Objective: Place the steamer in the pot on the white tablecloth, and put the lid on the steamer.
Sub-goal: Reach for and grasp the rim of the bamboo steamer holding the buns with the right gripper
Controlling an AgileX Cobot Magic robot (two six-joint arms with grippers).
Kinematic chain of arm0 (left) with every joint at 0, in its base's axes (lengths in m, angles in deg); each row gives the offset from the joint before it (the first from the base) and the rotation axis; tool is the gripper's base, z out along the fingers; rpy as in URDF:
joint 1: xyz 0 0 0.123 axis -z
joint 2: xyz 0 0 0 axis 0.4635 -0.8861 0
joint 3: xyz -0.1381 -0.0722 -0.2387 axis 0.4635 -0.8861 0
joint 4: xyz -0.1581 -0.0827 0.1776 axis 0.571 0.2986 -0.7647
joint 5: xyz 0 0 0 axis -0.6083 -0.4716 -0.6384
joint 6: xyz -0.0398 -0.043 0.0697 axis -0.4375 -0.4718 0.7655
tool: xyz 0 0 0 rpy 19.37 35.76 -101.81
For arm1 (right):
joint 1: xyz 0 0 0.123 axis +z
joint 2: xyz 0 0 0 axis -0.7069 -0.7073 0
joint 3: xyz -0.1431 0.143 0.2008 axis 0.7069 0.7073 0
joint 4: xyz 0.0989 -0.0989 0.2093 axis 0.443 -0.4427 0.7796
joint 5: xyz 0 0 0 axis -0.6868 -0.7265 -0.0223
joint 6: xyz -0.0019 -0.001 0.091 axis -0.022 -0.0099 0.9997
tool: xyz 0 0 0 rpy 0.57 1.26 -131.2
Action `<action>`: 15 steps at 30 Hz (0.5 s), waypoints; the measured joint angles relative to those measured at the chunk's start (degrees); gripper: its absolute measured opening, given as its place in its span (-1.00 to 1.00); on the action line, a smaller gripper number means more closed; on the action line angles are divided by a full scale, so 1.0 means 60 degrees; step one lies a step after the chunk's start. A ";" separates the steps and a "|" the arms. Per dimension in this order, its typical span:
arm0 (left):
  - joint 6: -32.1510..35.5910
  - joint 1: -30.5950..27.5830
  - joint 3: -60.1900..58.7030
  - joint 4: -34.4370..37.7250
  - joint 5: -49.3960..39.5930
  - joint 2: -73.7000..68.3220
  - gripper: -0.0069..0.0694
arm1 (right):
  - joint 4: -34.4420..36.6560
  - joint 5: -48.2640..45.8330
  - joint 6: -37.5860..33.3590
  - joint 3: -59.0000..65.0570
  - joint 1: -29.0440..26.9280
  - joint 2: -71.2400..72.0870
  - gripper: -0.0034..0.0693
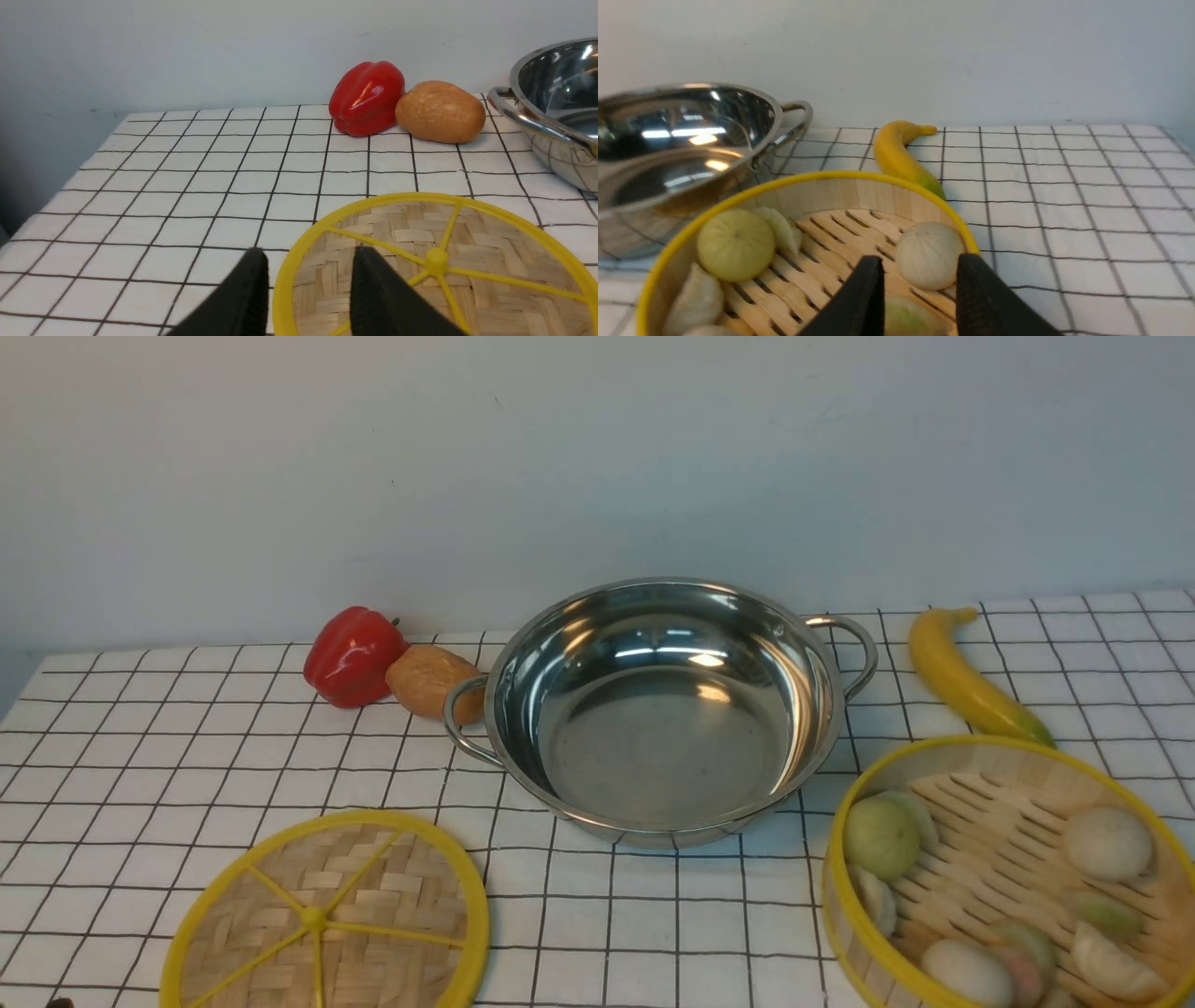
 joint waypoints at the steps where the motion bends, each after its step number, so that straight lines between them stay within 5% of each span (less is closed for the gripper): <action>1: -0.0296 0.0000 0.0000 0.0624 0.0158 0.0000 -0.18 | 0.0982 0.0009 0.0299 0.0000 0.0000 0.0000 -0.24; 8: -0.1953 0.0000 0.0000 0.5058 0.0443 0.0000 -0.18 | 0.5990 0.0039 0.1820 0.0000 0.0000 0.0000 -0.24; 15: -0.2215 0.0000 0.0000 0.6799 0.0453 0.0000 -0.18 | 0.7661 0.0050 0.1951 0.0000 0.0000 0.0000 -0.24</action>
